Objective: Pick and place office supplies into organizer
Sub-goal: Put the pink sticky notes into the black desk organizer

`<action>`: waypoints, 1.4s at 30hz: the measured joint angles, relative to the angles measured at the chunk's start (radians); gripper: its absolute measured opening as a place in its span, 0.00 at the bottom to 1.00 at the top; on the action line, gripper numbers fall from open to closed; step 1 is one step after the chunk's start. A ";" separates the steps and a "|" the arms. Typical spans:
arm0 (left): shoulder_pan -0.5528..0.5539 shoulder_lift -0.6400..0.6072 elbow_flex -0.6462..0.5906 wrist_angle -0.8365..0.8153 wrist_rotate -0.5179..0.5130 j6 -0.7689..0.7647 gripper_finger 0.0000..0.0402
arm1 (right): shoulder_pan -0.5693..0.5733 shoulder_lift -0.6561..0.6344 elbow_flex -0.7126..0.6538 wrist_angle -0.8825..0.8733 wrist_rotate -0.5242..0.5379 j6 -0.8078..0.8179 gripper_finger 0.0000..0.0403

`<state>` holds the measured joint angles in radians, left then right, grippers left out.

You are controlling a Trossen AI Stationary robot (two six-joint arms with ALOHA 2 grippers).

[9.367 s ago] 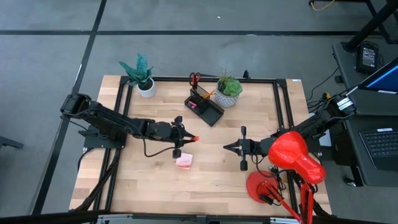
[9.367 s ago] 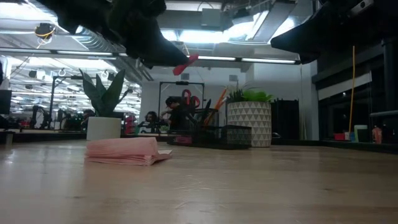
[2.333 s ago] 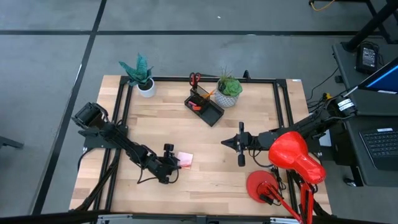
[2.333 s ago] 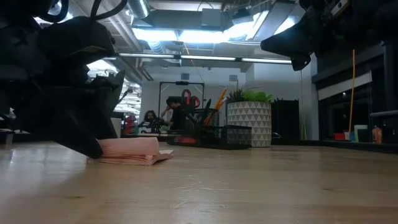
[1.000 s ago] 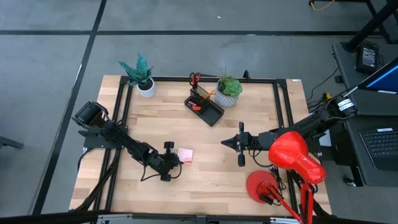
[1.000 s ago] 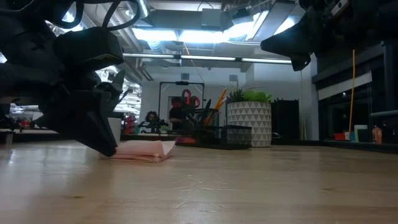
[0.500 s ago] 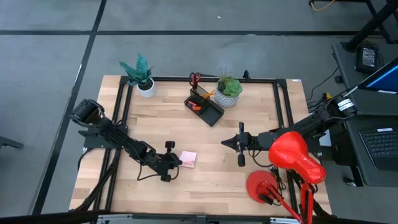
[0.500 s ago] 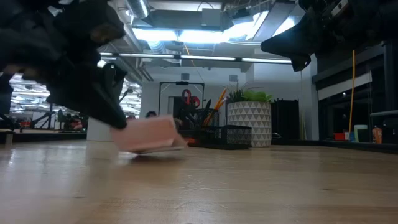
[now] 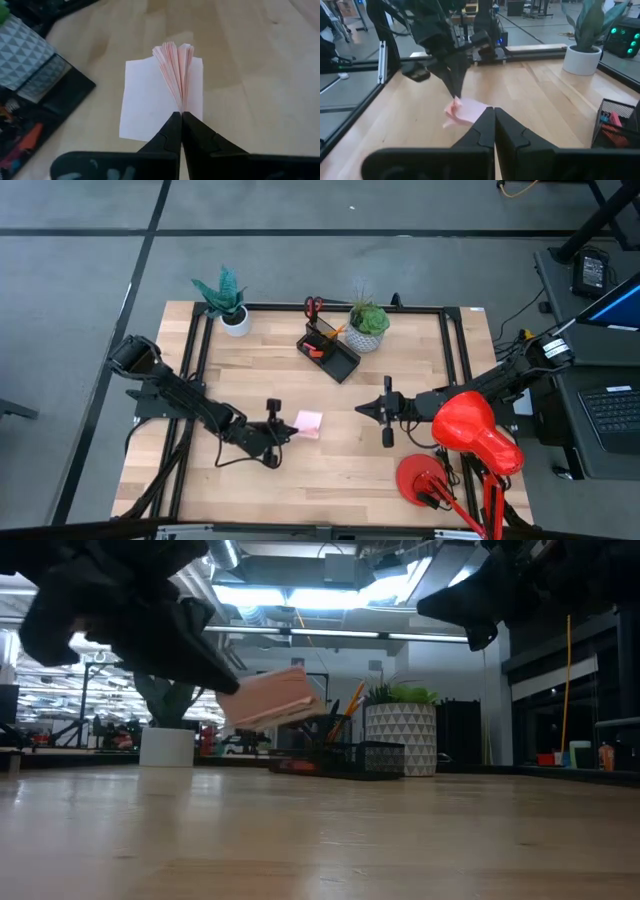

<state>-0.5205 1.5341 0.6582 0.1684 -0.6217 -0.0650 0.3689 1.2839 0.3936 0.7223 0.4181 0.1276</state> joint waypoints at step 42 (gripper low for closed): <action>0.196 0.000 0.001 0.127 -0.006 0.475 0.00 | -0.194 0.359 0.694 -0.850 -0.319 -0.016 0.35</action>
<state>-0.3244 1.5345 0.6590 0.2959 -0.6272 0.4103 0.1751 1.6429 1.0880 -0.1277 0.0988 0.1115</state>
